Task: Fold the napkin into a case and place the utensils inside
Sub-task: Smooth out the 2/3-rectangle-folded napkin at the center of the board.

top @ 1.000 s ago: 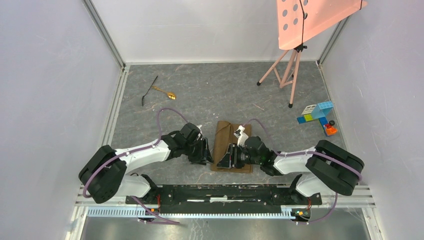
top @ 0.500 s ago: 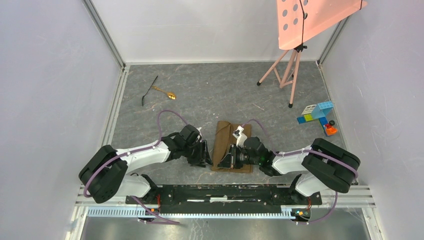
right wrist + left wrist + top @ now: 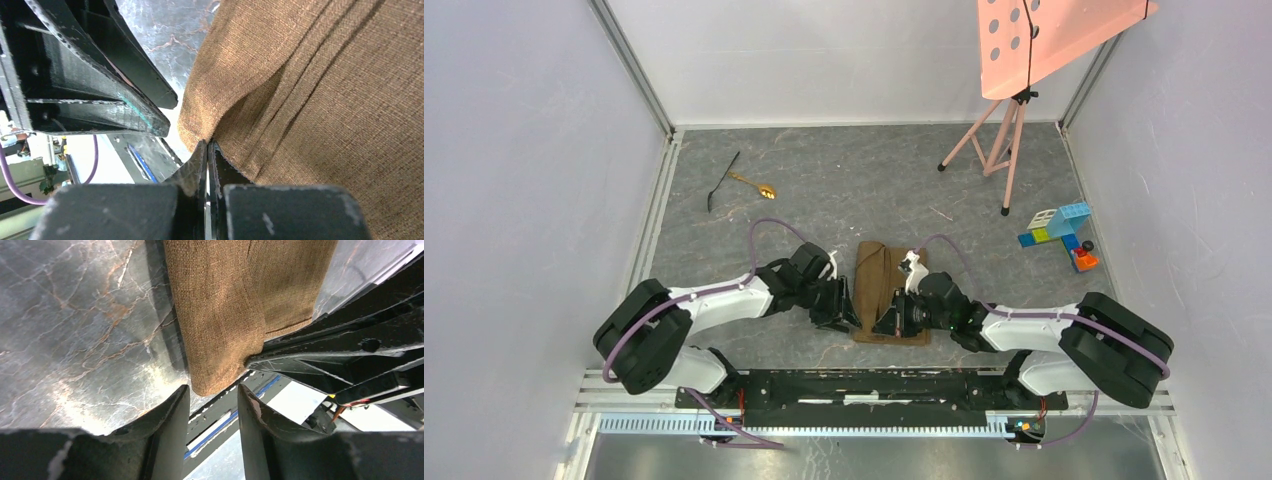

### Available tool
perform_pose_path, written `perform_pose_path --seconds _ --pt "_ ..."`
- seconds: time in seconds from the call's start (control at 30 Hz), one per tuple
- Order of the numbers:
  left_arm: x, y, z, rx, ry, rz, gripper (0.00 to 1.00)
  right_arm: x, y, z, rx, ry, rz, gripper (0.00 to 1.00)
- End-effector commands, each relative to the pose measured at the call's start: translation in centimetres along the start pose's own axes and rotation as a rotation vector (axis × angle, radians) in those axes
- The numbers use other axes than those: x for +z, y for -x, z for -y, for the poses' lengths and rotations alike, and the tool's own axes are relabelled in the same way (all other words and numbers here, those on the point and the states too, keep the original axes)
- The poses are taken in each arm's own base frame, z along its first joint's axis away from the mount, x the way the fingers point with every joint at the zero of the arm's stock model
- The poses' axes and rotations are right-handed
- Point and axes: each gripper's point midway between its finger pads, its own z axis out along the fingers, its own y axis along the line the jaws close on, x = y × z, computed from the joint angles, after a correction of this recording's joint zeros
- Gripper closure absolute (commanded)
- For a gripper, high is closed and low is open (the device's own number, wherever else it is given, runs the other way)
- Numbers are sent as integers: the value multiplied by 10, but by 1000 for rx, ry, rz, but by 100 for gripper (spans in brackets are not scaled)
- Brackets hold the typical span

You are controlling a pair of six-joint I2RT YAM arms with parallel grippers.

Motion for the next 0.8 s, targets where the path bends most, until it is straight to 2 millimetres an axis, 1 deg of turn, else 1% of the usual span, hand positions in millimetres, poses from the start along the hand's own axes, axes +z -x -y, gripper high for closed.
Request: perform_pose_path --seconds 0.0,0.13,0.33,0.43,0.47,0.53,0.6,0.67,0.77 --pt "-1 13 32 -15 -105 6 54 -3 -1 18 -20 -50 19 100" --pt "-1 13 35 -18 -109 -1 55 -6 -2 28 -17 -80 25 100" --pt "-7 18 48 -8 -143 10 56 -7 -4 35 -20 -104 25 100" --pt "1 18 48 -15 -152 -19 58 -9 4 34 -43 -119 47 100" --pt "5 20 49 -19 -157 -20 59 -10 6 36 -57 -137 51 100" --pt "12 23 48 -25 -153 -21 61 -12 13 33 -80 -145 68 100" --pt "14 29 54 -28 -167 -16 63 -14 18 28 -101 -141 80 100" --pt "13 37 63 -22 -185 10 63 -15 20 27 -116 -154 78 100" --pt "12 52 72 -7 -187 54 63 -15 18 34 -118 -179 71 100"
